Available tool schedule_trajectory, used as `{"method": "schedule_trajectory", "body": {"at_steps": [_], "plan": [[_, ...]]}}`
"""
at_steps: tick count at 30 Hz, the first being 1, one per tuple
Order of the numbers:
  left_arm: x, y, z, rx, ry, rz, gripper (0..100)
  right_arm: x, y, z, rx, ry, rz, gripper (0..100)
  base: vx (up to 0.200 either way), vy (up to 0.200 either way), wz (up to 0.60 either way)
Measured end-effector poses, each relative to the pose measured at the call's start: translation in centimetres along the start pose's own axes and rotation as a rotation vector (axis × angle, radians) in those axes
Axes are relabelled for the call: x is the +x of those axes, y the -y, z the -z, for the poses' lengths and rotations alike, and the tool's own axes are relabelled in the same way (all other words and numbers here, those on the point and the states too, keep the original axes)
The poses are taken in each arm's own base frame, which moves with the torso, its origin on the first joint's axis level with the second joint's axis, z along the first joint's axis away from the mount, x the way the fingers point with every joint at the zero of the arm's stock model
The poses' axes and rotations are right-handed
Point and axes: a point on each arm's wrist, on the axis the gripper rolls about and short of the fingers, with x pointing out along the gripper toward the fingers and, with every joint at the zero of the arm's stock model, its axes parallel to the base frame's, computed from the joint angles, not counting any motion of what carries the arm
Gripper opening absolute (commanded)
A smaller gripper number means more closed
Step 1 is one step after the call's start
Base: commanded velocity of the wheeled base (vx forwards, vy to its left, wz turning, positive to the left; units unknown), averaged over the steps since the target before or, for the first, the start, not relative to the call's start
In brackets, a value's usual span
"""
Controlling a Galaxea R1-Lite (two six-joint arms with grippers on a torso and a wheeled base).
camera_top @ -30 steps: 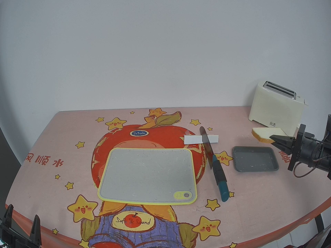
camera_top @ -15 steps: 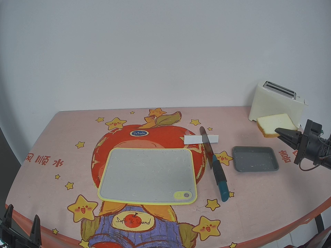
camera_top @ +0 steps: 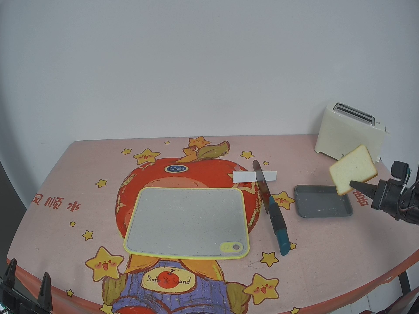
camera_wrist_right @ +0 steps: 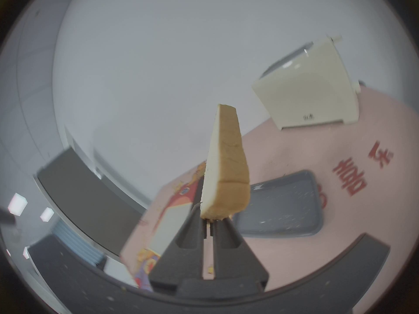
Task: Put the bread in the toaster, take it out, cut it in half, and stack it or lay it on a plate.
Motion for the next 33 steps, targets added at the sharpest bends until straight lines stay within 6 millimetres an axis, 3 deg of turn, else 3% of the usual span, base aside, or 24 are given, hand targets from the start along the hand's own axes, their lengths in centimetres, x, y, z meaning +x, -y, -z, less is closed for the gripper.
{"method": "schedule_trajectory", "body": {"at_steps": [10, 33], "plan": [[0.0, 0.0, 0.0, 0.000, 0.000, 0.000, 100, 0.1, -0.5, 1.7, -0.212, -0.057, 0.056, 0, 0.000, 0.000, 0.00], [0.0, 0.0, 0.0, 0.000, 0.000, 0.000, 100, -0.5, -1.3, 4.1, -0.261, -0.116, 0.080, 0, 0.000, 0.000, 0.00]]}}
